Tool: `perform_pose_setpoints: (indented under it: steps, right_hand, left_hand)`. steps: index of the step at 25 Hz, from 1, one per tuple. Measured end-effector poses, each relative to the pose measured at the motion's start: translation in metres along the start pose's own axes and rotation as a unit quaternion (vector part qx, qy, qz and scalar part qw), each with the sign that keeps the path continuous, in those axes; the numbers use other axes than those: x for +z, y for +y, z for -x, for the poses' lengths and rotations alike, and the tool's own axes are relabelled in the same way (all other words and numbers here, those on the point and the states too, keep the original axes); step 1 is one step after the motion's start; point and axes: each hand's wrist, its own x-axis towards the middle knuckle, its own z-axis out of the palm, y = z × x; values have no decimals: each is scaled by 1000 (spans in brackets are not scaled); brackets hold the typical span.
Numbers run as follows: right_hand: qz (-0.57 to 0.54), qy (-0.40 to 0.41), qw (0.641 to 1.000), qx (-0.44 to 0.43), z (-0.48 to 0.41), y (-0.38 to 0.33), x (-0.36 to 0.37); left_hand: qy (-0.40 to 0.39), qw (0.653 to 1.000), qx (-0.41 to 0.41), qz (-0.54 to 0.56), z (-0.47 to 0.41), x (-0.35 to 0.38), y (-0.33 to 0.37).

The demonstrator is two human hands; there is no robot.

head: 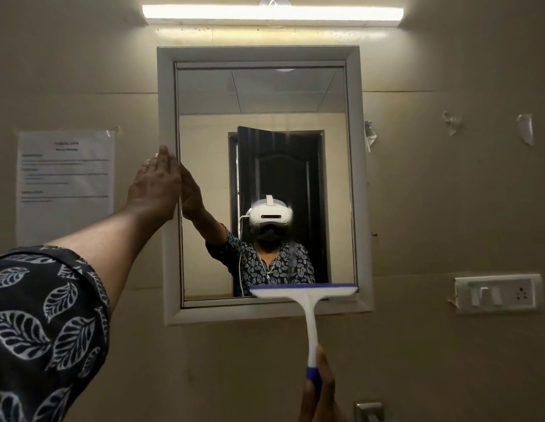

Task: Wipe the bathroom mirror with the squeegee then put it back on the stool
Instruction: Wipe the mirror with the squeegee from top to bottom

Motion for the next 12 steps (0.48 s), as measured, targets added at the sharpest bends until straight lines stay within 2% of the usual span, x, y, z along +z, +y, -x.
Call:
perform_pose_setpoints:
  steps: [1,2,3,4,6,7,9,10,11,12]
  right_hand:
    - [-79,-15,996,36,-16,-10,3]
    - [-269,-57,960,53,-34,-7,20]
    - [-410,-127,902,42,-51,-18,47]
    - [-453,-178,873,27,-62,-30,65]
    - [-415,-167,889,99,-58,-43,66]
    - [-387,-148,906,84,-60,-47,58]
    - [-257,-21,966,-27,-59,-48,16]
    - [-205,56,976,-57,-69,-47,-10]
    - [-186,89,973,-107,-86,-43,-19]
    - [-166,64,977,-118,-80,-44,-29]
  left_hand:
    - [1,1000,0,0,0,0,0]
    - [3,1000,0,0,0,1,0]
    - [7,1000,1,0,-1,1,1]
    - [10,1000,1,1,-1,2,1]
    - [12,1000,0,5,-1,2,1]
    - [12,1000,-1,5,0,2,1]
    - [11,1000,-2,5,0,1,1]
    - [11,1000,-1,6,0,0,1]
    - [11,1000,-2,10,-1,0,1]
    - [12,1000,-3,14,-1,1,1]
